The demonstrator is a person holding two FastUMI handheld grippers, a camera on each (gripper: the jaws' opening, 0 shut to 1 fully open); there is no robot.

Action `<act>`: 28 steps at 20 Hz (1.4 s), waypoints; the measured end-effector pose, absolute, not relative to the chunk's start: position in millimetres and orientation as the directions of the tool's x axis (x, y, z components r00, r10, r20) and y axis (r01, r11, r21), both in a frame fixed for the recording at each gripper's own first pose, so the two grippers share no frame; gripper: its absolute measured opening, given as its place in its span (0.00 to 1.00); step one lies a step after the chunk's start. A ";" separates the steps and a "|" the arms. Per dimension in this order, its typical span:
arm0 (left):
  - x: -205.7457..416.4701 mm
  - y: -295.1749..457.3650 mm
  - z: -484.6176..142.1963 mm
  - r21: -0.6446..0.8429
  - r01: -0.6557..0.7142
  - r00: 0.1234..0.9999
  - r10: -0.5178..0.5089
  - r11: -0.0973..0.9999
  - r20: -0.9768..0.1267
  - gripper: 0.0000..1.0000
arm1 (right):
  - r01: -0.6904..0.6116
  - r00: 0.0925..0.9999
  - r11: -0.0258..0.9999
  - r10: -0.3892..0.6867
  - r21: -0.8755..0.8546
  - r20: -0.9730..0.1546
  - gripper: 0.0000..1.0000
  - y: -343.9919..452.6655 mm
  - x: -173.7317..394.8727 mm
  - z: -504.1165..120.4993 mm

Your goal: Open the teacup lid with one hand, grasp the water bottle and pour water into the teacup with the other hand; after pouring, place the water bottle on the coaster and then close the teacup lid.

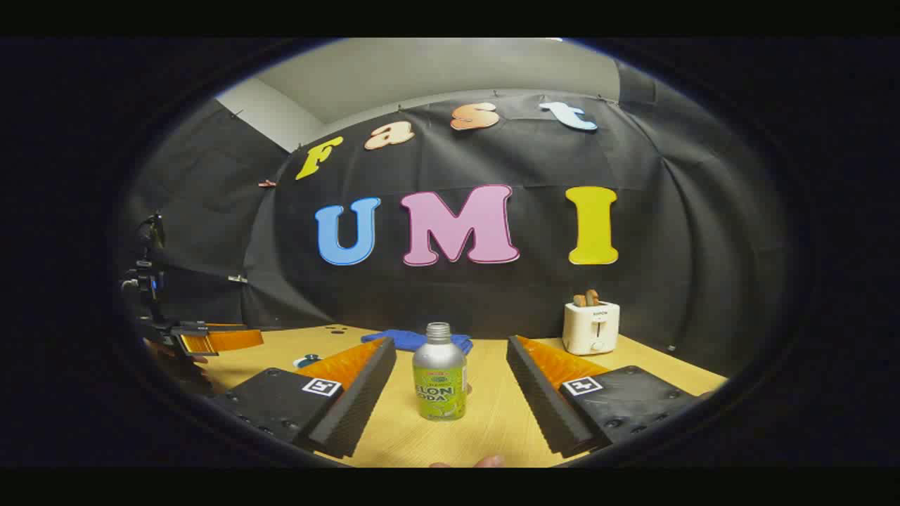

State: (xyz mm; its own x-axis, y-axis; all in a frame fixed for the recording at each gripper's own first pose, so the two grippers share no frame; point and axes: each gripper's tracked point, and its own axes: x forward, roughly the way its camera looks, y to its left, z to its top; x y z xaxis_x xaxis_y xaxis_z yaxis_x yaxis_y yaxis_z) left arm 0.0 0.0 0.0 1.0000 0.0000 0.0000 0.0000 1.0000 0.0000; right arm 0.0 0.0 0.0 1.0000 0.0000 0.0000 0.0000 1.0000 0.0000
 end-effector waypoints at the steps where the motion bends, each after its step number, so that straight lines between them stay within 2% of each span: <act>1: 0.4 1.7 -1.9 -0.003 -0.002 1.000 0.002 1.000 -0.002 0.94 | 0.000 1.000 1.000 0.000 -0.001 0.001 0.96 0.1 -0.2 0.0; 5: 2.5 1.8 -5.7 -0.011 -0.008 1.000 0.008 1.000 -0.008 0.94 | -0.003 1.000 1.000 0.003 0.000 0.002 1.00 1.1 0.1 0.4; 8: 4.7 1.5 -9.9 -0.001 -0.009 1.000 0.009 1.000 -0.008 0.94 | -0.006 1.000 1.000 0.006 0.002 -0.002 0.96 3.1 1.2 -1.2; 12: 23.5 4.4 -16.8 0.034 -0.013 1.000 0.013 0.999 -0.014 0.94 | -0.010 1.000 1.000 0.010 -0.005 -0.001 1.00 4.9 0.5 -1.1; 13: 29.2 6.4 -20.9 0.034 -0.013 1.000 0.013 0.999 -0.023 0.94 | -0.009 1.000 1.000 0.009 -0.005 -0.001 0.98 4.2 0.0 -0.9; 14: 35.2 8.2 -26.3 0.031 -0.012 0.999 0.013 0.999 -0.038 0.94 | -0.007 1.000 1.000 0.007 -0.006 0.000 0.96 3.5 -0.1 -0.2; 18: 59.1 14.4 -48.5 0.014 -0.014 0.994 0.015 1.000 -0.112 0.94 | 0.000 1.000 1.000 0.000 -0.004 0.002 0.98 -0.4 -0.2 0.5; 21: 75.3 19.1 -55.0 0.043 -0.031 0.987 0.038 0.999 -0.155 0.94 | -0.003 1.000 1.000 0.003 0.002 -0.002 0.96 -1.4 -0.1 -0.5; 22: 81.6 22.8 -57.6 0.060 -0.042 0.985 0.051 0.997 -0.167 0.94 | -0.006 1.000 1.000 0.006 0.006 -0.001 0.98 -1.5 0.2 -0.3; 23: 87.8 25.2 -58.8 0.075 -0.052 0.981 0.065 0.996 -0.182 0.92 | -0.007 1.000 1.000 0.007 0.008 0.000 1.00 -1.4 0.1 0.0; 25: 96.9 28.1 -65.7 0.094 -0.061 0.974 0.080 0.994 -0.211 0.88 | -0.008 1.000 1.000 0.008 0.007 0.001 0.96 -3.0 -0.2 1.4; 27: 104.2 26.3 -73.7 0.092 -0.060 0.966 0.081 0.994 -0.245 0.85 | -0.003 1.000 1.000 0.003 0.012 0.005 0.98 -6.3 -0.3 2.5; 28: 106.4 25.7 -77.5 0.088 -0.057 0.962 0.079 0.994 -0.262 0.83 | -0.002 1.000 1.000 0.002 0.017 0.008 0.96 -8.1 -0.7 3.7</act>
